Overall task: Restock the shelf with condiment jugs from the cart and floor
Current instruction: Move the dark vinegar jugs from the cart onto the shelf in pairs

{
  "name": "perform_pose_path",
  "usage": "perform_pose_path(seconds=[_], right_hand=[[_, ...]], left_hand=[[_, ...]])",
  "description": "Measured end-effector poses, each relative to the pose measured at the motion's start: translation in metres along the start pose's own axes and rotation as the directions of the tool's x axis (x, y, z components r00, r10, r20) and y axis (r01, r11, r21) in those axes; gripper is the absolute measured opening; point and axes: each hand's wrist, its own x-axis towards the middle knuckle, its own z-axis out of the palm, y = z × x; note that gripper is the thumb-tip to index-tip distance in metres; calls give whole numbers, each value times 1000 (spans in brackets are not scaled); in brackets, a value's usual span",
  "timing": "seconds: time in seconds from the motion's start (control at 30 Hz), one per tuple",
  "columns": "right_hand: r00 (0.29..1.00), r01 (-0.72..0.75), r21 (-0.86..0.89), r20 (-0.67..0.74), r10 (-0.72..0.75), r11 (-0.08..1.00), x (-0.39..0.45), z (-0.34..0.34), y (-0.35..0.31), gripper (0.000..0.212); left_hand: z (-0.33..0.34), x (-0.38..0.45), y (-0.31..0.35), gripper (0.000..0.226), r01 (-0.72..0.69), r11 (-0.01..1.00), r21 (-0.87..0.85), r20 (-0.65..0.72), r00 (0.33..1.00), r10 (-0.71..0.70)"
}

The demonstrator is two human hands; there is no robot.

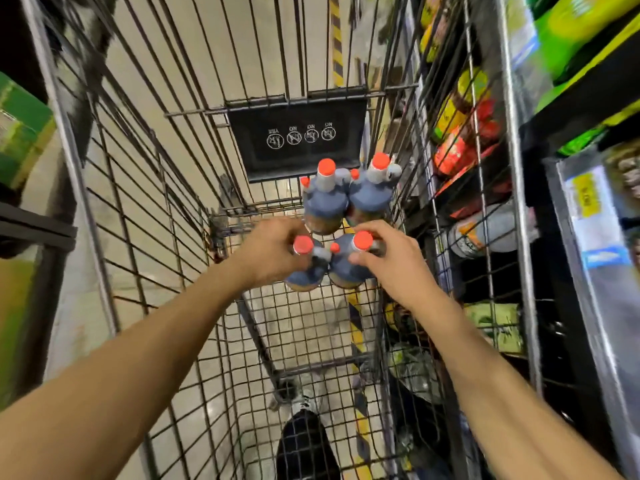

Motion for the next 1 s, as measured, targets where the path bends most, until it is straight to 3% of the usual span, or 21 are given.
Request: perform_pose_path(seconds=[0.1,0.2,0.27,0.33,0.53,0.67,1.0], right_hand=[[998,-52,188,-25,58,981,-6,10,17,54],[994,-101,288,-10,108,952,-7,22,40,72],[992,-124,295,45,116,947,-5,29,53,80],[987,-151,300,96,128,942,1,35,65,86],[962,-254,380,191,193,889,21,45,78,94],[966,-244,423,185,180,872,23,44,84,82],[968,-243,523,182,171,817,11,38,77,92]], left_hand=[[27,-16,-22,45,138,909,-395,-69,981,-179],[58,-20,-43,84,224,663,-714,42,959,-279],[71,-17,-55,100,239,634,-736,88,961,-261],[77,-11,-62,102,227,690,-688,80,968,-239],[83,10,-66,92,204,715,-669,62,974,-219],[86,12,-66,92,218,665,-715,100,972,-211],[76,6,-58,102,247,546,-801,174,968,-183]])
